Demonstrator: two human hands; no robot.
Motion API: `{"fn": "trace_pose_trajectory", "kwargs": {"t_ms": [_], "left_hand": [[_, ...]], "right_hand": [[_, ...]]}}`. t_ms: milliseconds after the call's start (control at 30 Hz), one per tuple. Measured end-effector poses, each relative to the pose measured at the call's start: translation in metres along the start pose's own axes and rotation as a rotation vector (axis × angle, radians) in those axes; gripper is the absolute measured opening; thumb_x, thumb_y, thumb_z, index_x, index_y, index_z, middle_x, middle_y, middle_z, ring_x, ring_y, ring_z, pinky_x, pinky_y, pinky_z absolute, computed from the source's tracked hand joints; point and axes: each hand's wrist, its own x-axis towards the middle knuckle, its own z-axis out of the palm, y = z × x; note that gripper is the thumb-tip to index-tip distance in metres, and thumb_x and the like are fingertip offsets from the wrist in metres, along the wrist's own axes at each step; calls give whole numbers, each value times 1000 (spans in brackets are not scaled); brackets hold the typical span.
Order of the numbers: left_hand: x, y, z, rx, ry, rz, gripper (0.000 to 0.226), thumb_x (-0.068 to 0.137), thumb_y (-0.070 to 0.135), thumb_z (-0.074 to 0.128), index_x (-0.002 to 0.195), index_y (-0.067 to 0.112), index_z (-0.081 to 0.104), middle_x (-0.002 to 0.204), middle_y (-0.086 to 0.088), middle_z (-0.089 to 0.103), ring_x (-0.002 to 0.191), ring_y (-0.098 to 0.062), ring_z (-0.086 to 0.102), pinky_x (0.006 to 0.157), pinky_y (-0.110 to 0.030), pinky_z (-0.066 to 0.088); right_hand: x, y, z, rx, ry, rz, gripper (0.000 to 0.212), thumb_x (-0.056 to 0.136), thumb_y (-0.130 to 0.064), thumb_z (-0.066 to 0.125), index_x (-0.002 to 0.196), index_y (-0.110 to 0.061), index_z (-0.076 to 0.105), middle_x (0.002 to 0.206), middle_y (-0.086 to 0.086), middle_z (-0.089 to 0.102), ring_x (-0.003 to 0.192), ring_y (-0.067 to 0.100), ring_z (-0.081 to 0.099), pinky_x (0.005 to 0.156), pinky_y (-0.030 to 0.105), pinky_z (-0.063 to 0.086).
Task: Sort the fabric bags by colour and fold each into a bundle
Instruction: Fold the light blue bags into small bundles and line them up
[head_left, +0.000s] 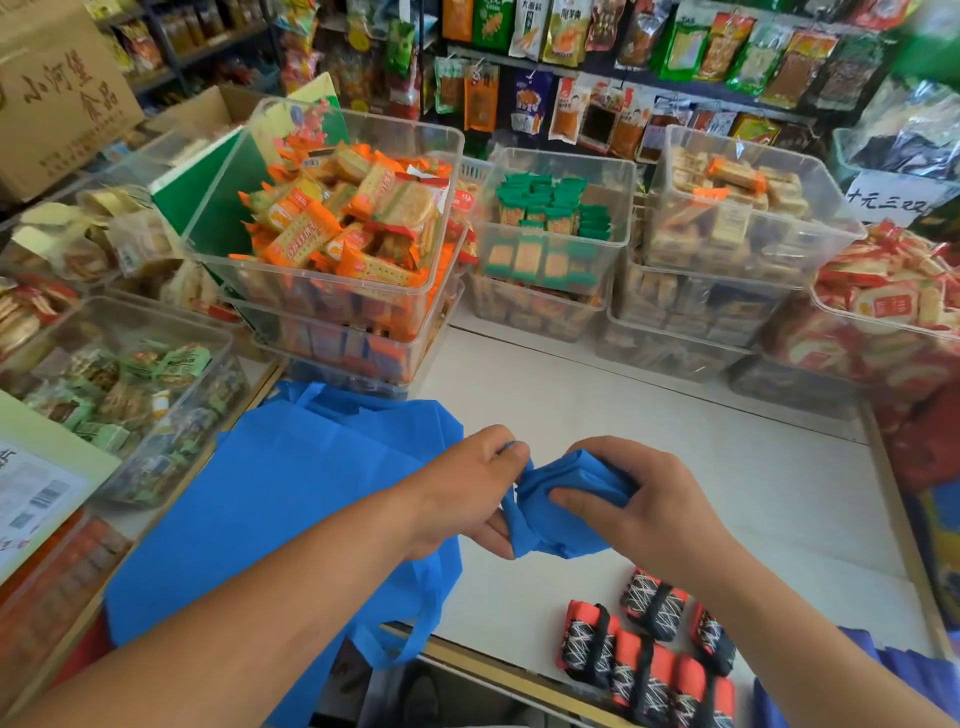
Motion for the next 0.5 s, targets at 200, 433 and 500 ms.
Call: {"fn": "trace_pose_trajectory", "kwargs": {"t_ms": [200,433,500], "left_hand": [[7,2,10,26,108,92,26,109,38,41,105,16,53,93,-22,71,80,-37,76,77,-48,65],[11,9,10,37,80,101,26,109,33,42,102,11,55,95,-22,69,76,-37,76,66,-45,65],[12,9,13,29,64,86,27,109,34,42,105,10,56,100,-24,69,77,-37,76,64,-43,64]], "right_hand": [[7,6,4,-152,206,-2,17,82,-29,81,91,-36,68,80,-19,65,75,9,61,63,31,50],[2,0,-8,-107,-32,-249,26,77,-34,85,101,-27,76,86,-10,68,79,15,63,66,25,50],[2,-2,-8,-149,-47,-275,28,77,-35,84,103,-28,78,85,-12,68,78,13,63,65,24,49]]}}
